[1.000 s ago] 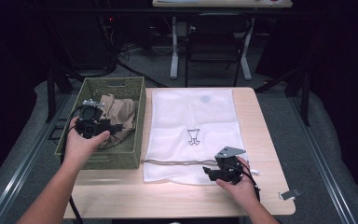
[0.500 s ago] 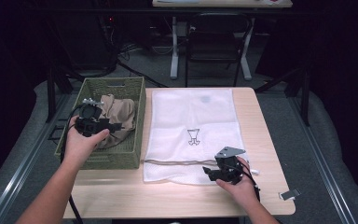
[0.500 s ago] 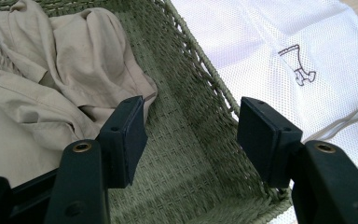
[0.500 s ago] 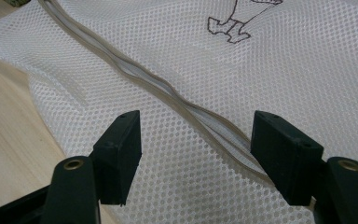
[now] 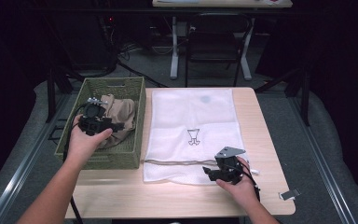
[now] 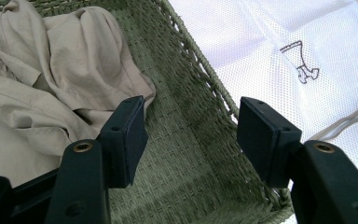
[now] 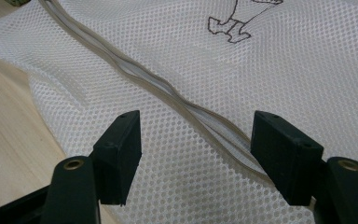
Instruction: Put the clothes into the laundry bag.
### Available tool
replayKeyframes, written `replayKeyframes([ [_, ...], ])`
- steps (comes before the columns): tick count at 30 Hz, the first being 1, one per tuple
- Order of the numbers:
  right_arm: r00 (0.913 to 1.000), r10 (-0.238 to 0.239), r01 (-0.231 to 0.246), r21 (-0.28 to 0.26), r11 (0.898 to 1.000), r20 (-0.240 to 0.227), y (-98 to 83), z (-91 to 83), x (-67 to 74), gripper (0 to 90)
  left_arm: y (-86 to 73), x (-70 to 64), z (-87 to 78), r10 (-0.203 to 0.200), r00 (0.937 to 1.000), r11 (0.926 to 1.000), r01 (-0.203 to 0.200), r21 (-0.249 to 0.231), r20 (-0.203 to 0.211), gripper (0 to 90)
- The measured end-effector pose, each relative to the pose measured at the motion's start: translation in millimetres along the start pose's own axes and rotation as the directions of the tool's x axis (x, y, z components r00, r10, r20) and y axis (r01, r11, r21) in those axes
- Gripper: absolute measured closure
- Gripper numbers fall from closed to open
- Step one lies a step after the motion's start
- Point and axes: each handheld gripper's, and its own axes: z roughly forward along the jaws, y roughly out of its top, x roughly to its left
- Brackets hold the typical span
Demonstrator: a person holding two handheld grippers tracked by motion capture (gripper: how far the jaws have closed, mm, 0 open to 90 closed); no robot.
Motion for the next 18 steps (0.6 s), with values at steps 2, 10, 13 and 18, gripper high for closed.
replayKeyframes([
  [2,1.0000,-0.002,0.002,0.000,1.000,-0.002,0.0,0.0,0.0,33.3,0.3,-0.1,0.6,0.000,1.0000,1.0000,0.000,0.003,-0.002,42.0],
  [10,1.0000,-0.004,0.004,0.004,1.000,-0.003,0.0,0.3,0.4,33.3,2.0,1.6,4.2,-0.006,0.9999,0.9999,0.006,0.010,-0.009,42.0],
  [13,1.0000,-0.003,0.003,0.005,1.000,-0.003,0.0,0.3,0.4,33.3,2.5,2.5,5.7,-0.012,0.9998,0.9998,0.012,0.014,-0.013,42.0],
  [18,1.0000,-0.005,0.005,0.007,1.000,-0.003,-0.1,0.5,0.3,33.3,2.9,2.3,7.5,-0.013,0.9999,0.9998,0.013,0.014,-0.011,42.0],
])
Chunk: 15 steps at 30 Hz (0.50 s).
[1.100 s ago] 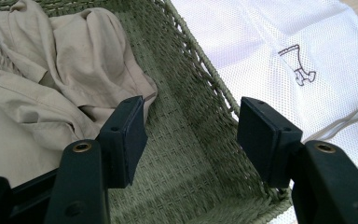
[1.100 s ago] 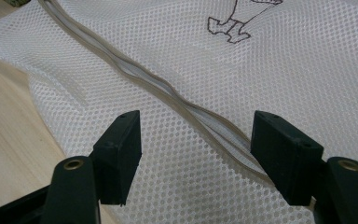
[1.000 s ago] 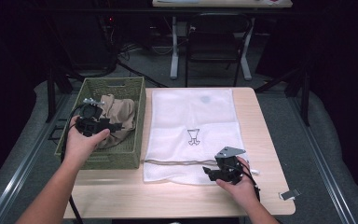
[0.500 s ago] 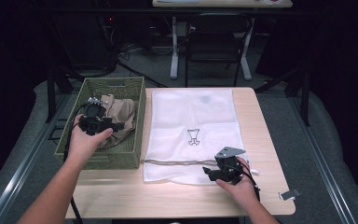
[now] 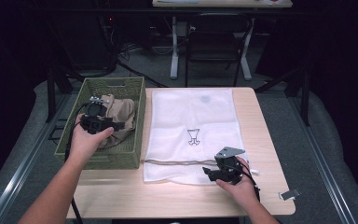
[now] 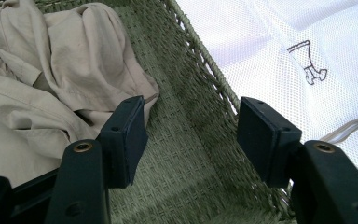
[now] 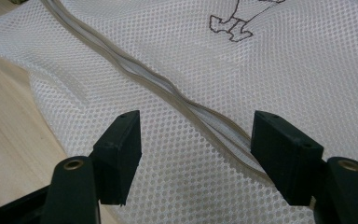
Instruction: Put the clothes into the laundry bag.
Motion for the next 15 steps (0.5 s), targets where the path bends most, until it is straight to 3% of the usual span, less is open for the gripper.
replayKeyframes([
  [15,1.0000,-0.004,0.004,0.012,1.000,-0.008,-0.2,1.8,1.1,33.3,0.1,1.4,2.2,0.000,1.0000,0.9999,0.000,0.012,-0.005,41.9],
])
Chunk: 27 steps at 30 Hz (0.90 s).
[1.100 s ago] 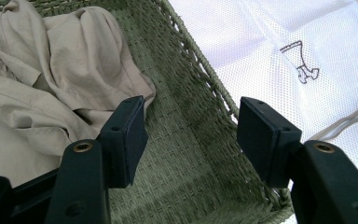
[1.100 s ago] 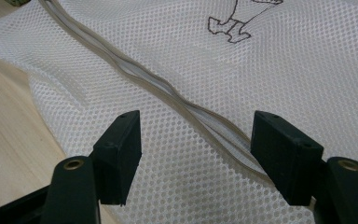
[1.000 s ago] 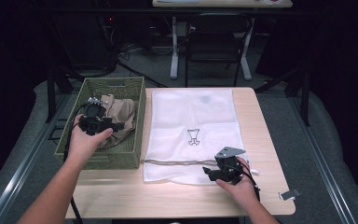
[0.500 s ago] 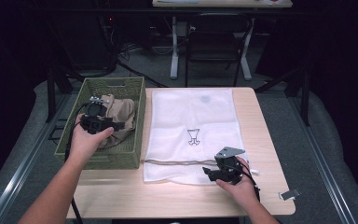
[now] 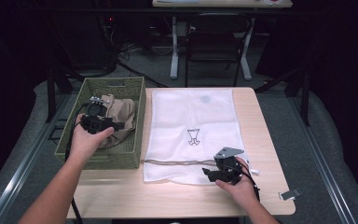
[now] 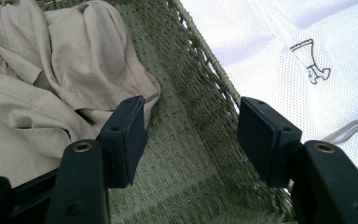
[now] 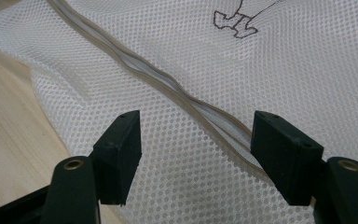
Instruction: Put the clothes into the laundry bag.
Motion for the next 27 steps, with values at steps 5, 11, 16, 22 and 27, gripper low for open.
replayKeyframes([
  [5,1.0000,-0.002,0.002,0.007,1.000,-0.002,-0.2,0.5,0.6,33.3,-0.7,-0.2,2.4,-0.007,1.0000,1.0000,0.007,-0.002,0.000,41.5],
  [11,1.0000,-0.007,0.007,0.012,1.000,-0.006,-0.2,1.1,1.0,33.3,-2.2,0.2,6.2,-0.010,0.9999,1.0000,0.010,0.000,0.005,41.0],
  [16,1.0000,-0.004,0.004,0.013,1.000,-0.006,-0.2,1.2,1.1,33.3,-2.1,0.1,6.1,-0.003,0.9999,1.0000,0.003,0.009,0.010,41.3],
  [22,1.0000,0.000,0.000,0.010,1.000,-0.007,-0.2,0.8,0.9,33.3,-1.8,-0.5,6.7,-0.004,1.0000,0.9999,0.004,0.012,0.001,42.2],
  [27,1.0000,-0.003,0.003,0.005,1.000,-0.003,-0.1,0.5,0.2,33.3,-0.2,-0.5,5.9,0.002,1.0000,0.9998,-0.002,0.018,-0.007,43.4],
])
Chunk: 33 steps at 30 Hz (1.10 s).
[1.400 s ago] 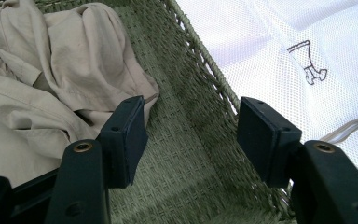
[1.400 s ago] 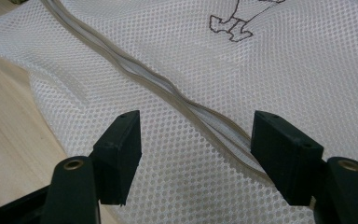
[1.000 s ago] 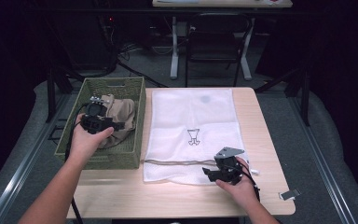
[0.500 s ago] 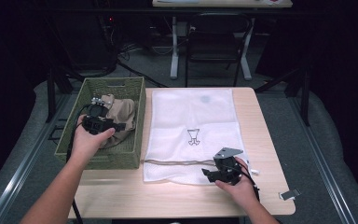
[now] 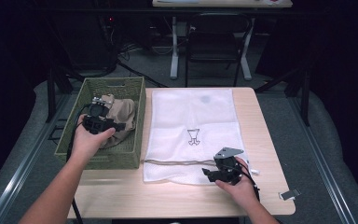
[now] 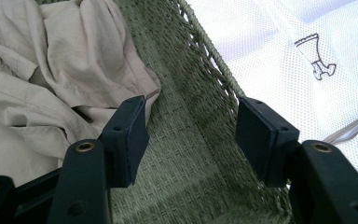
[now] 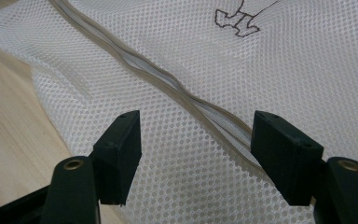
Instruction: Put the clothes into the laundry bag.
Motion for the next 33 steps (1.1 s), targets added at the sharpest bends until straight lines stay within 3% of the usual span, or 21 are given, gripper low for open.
replayKeyframes([
  [13,1.0000,0.008,-0.008,-0.010,1.000,0.006,0.2,-1.4,-0.5,33.3,5.6,-1.0,7.3,0.007,0.9999,0.9989,-0.006,0.047,-0.013,44.6],
  [33,0.9999,0.008,-0.008,-0.018,1.000,0.012,0.3,-2.4,-1.4,33.3,14.5,7.8,15.7,-0.041,0.9983,0.9948,0.044,0.091,-0.041,41.2],
])
